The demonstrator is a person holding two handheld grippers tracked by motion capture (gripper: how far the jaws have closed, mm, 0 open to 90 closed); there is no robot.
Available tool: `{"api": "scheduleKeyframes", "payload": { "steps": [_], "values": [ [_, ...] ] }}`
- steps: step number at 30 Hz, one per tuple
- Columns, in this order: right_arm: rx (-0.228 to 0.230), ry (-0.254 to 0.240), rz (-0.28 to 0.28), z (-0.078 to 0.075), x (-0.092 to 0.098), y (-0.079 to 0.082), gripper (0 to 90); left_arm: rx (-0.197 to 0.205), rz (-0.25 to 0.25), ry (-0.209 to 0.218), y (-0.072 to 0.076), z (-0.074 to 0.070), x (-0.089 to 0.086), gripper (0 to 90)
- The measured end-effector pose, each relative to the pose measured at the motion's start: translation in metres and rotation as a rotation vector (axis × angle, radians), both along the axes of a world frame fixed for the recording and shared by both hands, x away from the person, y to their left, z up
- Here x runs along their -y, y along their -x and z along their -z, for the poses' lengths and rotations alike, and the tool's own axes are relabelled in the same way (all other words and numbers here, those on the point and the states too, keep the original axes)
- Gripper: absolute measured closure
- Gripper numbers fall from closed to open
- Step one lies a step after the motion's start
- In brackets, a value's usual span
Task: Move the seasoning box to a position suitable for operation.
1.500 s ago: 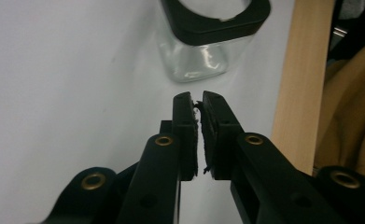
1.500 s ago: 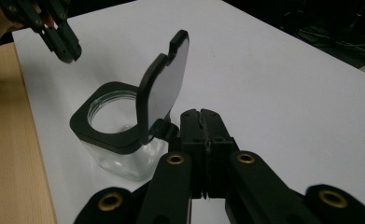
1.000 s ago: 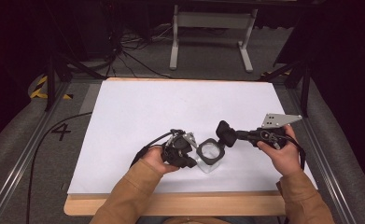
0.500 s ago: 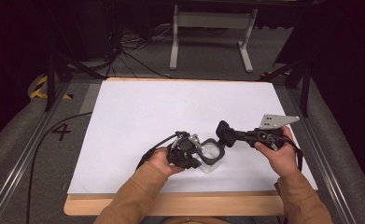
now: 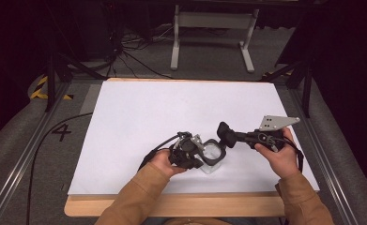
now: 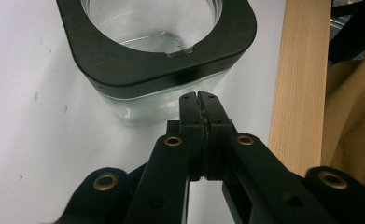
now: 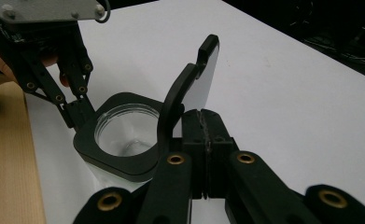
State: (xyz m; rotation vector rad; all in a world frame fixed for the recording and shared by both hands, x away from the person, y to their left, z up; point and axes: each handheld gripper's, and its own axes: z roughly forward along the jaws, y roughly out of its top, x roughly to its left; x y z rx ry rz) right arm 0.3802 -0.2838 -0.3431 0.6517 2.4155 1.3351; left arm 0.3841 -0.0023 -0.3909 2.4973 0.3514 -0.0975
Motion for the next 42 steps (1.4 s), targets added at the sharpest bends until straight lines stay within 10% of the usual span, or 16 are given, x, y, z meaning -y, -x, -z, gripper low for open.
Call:
{"api": "scheduleKeyframes", "payload": {
  "steps": [25,42],
  "values": [
    [-0.098,0.084,-0.142,0.017,-0.03,0.003,89.8,-0.026,0.006,0.004,0.0,0.002,0.0,84.7],
    [-0.072,0.064,-0.093,0.012,-0.016,0.007,89.8,0.003,-0.024,0.013,-0.006,-0.019,-0.023,83.8]
  ]
}}
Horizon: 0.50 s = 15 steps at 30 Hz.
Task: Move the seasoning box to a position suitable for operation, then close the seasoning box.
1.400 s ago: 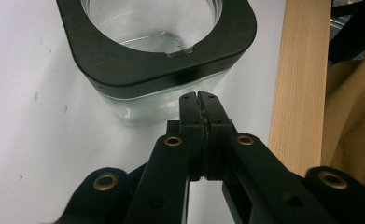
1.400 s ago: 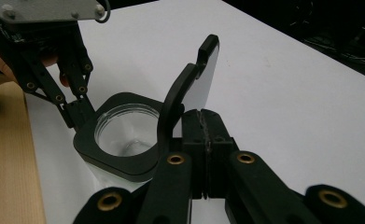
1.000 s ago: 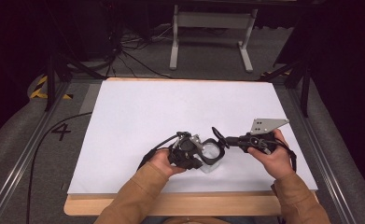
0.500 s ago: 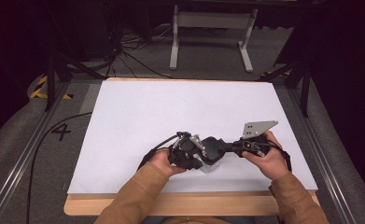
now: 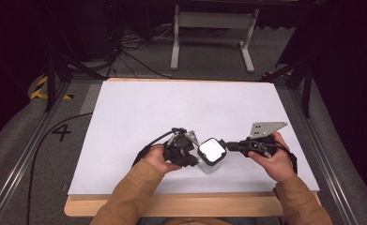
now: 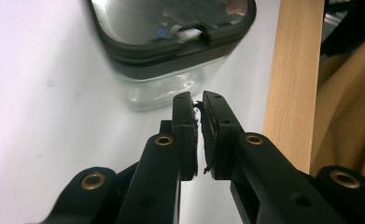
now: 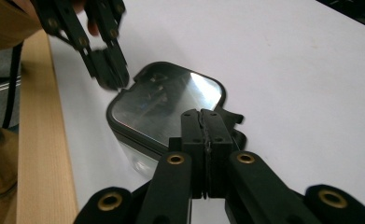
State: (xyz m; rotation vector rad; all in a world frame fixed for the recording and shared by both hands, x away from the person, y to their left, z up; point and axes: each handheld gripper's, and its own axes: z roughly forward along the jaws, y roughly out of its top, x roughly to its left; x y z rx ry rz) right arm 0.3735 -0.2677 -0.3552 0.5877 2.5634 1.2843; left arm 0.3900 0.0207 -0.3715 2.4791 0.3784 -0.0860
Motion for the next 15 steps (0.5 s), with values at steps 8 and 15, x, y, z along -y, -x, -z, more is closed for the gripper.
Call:
{"api": "scheduleKeyframes", "payload": {
  "steps": [8,15],
  "values": [
    [-0.036,0.002,0.073,0.003,0.014,-0.002,89.9,0.091,-0.162,0.142,-0.01,-0.027,-0.041,83.7],
    [-0.096,0.03,0.078,0.012,0.016,-0.006,89.9,0.159,-0.31,0.244,-0.012,-0.034,-0.064,83.6]
  ]
}}
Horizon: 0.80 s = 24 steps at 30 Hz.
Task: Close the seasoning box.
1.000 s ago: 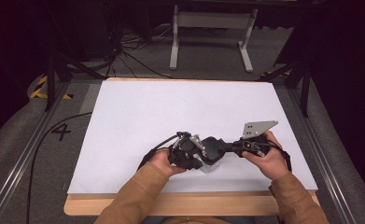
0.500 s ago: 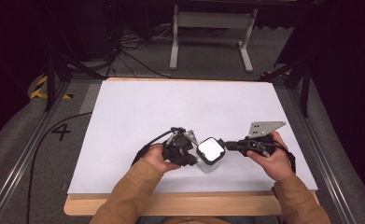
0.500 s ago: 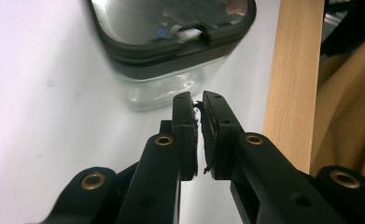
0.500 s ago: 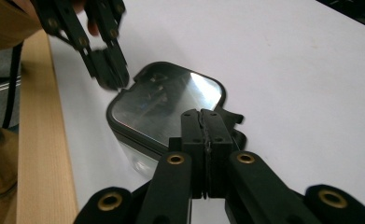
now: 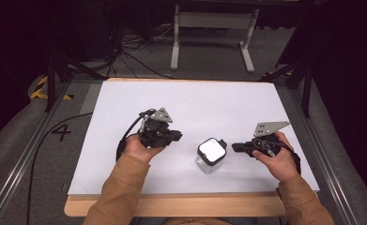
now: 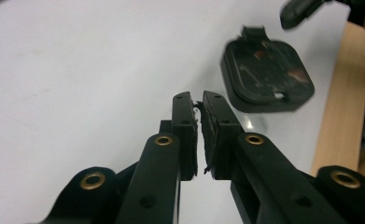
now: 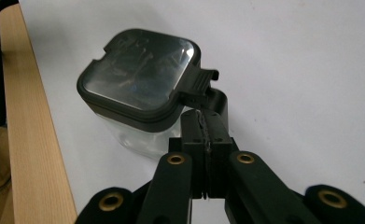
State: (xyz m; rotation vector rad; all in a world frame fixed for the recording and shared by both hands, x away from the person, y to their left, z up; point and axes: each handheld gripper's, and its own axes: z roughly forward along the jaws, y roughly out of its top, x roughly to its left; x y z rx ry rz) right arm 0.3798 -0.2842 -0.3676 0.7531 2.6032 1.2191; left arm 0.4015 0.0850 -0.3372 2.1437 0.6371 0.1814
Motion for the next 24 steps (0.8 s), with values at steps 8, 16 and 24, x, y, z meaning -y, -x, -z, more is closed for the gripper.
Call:
{"api": "scheduleKeyframes", "payload": {
  "steps": [8,16,24],
  "values": [
    [-0.047,0.015,-0.003,0.015,-0.002,-0.006,89.9,0.072,-0.101,0.089,0.004,-0.007,-0.016,84.6],
    [-0.069,0.023,-0.01,0.034,-0.012,-0.014,89.9,0.069,-0.107,0.088,0.004,-0.004,-0.017,84.3],
    [-0.057,0.019,-0.005,0.038,-0.016,-0.022,89.9,0.071,-0.121,0.078,0.008,-0.003,-0.023,84.2]
  ]
}}
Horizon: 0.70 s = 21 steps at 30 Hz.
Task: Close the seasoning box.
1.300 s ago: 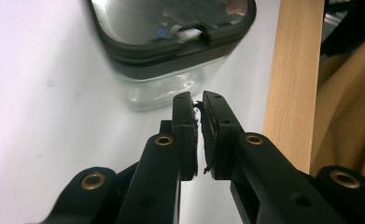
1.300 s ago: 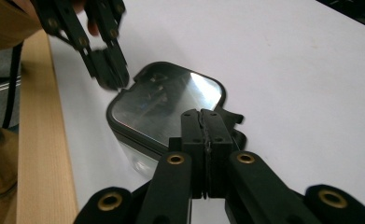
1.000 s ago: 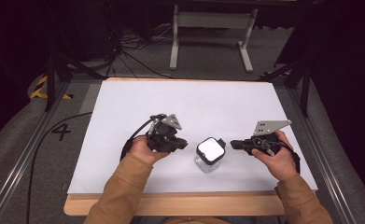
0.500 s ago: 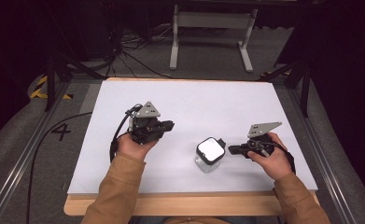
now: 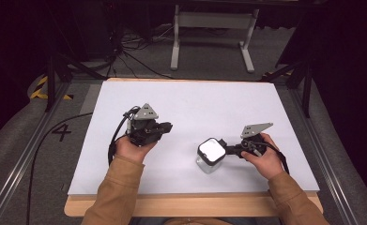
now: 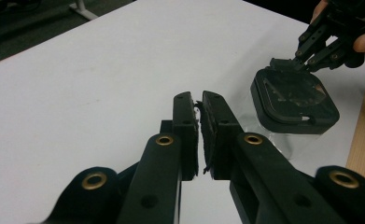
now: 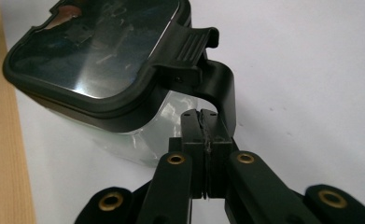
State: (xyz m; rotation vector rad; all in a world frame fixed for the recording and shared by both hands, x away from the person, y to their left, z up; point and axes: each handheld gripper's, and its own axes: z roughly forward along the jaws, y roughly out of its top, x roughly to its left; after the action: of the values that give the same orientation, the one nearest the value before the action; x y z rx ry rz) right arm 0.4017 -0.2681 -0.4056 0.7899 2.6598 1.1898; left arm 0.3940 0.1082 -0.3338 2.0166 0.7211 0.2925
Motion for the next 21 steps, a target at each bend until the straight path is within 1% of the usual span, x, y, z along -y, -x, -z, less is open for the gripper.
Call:
{"api": "scheduleKeyframes", "payload": {
  "steps": [1,2,3,4,7,8,9,10,12,14,16,17,18,20,21],
  "values": [
    [0.001,-0.001,0.005,0.0,0.0,-0.001,89.9,0.0,0.0,-0.001,0.001,0.0,-0.001,84.3],
    [0.006,0.0,0.011,0.0,0.0,-0.002,89.9,0.002,-0.001,0.008,0.001,0.001,-0.001,84.2],
    [0.012,-0.001,0.015,-0.001,0.0,-0.003,89.9,-0.007,-0.001,0.006,0.002,0.001,-0.002,84.0],
    [0.023,-0.001,0.018,-0.001,0.0,-0.005,89.9,-0.001,0.005,-0.007,0.002,0.001,-0.003,83.9],
    [0.053,-0.01,0.031,-0.001,0.0,-0.01,89.9,-0.008,0.001,-0.007,0.004,0.003,-0.003,83.9],
    [0.061,-0.012,0.039,0.0,0.0,-0.013,89.9,-0.007,0.004,-0.023,0.004,0.003,-0.004,83.9],
    [0.065,-0.011,0.043,0.001,0.0,-0.015,89.9,-0.007,0.004,-0.023,0.004,0.003,-0.004,83.9],
    [0.071,-0.008,0.045,0.002,-0.001,-0.016,89.9,-0.018,-0.004,-0.011,0.004,0.005,-0.003,83.9],
    [0.073,-0.009,0.047,0.002,-0.001,-0.017,89.9,-0.016,-0.005,-0.007,0.004,0.006,-0.002,84.0],
    [0.075,-0.013,0.045,0.003,-0.001,-0.017,89.7,-0.02,0.009,-0.022,0.003,0.007,0.0,84.0],
    [0.07,-0.024,0.045,-0.001,0.002,-0.014,89.7,-0.033,0.016,-0.038,0.001,0.012,0.006,84.2],
    [0.072,-0.02,0.047,-0.004,0.004,-0.012,89.8,-0.036,0.028,-0.053,-0.001,0.014,0.01,84.7],
    [0.07,-0.016,0.05,-0.007,0.008,-0.009,89.8,-0.047,0.038,-0.059,-0.003,0.017,0.014,85.3],
    [0.074,0.007,0.058,-0.011,0.014,-0.002,89.8,-0.041,0.048,-0.066,-0.004,0.019,0.017,86.3],
    [0.075,0.021,0.059,-0.013,0.017,0.001,89.8,-0.057,0.068,-0.071,-0.006,0.023,0.025,86.7]
  ]
}}
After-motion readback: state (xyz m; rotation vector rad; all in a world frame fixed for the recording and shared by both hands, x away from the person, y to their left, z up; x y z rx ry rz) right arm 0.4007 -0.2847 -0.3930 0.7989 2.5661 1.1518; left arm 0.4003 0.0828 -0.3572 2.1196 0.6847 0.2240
